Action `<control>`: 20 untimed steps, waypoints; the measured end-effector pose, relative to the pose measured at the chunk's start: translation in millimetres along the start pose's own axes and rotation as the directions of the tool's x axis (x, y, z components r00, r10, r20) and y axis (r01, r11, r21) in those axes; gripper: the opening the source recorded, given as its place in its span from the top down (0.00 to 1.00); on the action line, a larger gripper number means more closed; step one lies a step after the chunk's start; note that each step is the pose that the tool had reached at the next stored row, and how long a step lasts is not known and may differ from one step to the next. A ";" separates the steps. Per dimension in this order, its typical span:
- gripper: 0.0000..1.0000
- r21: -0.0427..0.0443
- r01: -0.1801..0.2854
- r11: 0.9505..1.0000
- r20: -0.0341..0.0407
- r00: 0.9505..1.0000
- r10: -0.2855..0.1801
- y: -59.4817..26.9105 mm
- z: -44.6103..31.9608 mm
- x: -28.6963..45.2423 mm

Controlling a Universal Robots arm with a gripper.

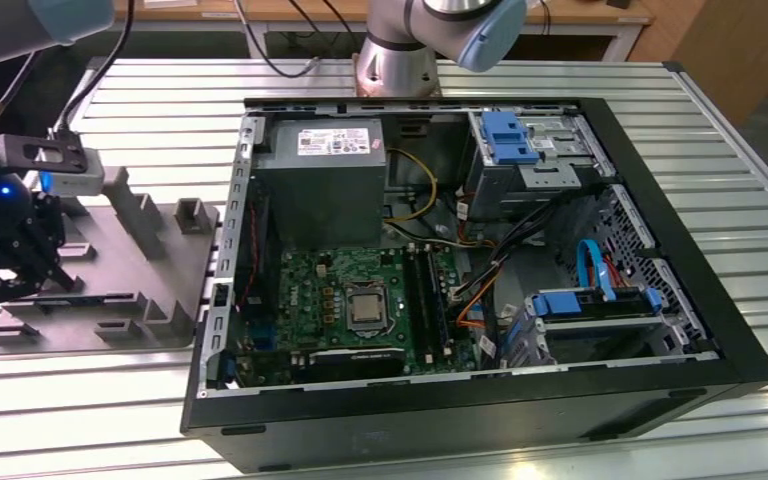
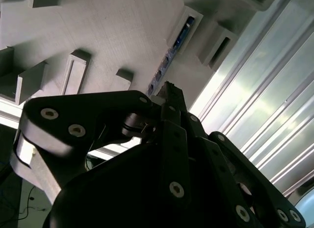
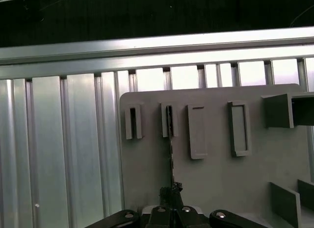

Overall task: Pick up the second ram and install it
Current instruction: 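Pick up the second ram and move it above second insertion slot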

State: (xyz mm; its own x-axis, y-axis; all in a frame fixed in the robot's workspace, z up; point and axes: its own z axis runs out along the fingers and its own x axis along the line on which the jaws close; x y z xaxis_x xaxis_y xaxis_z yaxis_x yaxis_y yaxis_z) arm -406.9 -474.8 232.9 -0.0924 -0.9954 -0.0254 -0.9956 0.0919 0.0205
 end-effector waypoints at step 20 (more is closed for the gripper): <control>0.90 0.009 0.002 1.000 0.001 1.000 -0.002 10.2 11.8 -2.1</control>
State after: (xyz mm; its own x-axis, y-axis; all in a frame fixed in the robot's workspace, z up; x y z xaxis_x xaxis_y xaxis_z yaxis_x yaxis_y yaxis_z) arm -417.2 -471.5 221.4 -0.0905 -0.9956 -0.0262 -0.9959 0.0902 0.0119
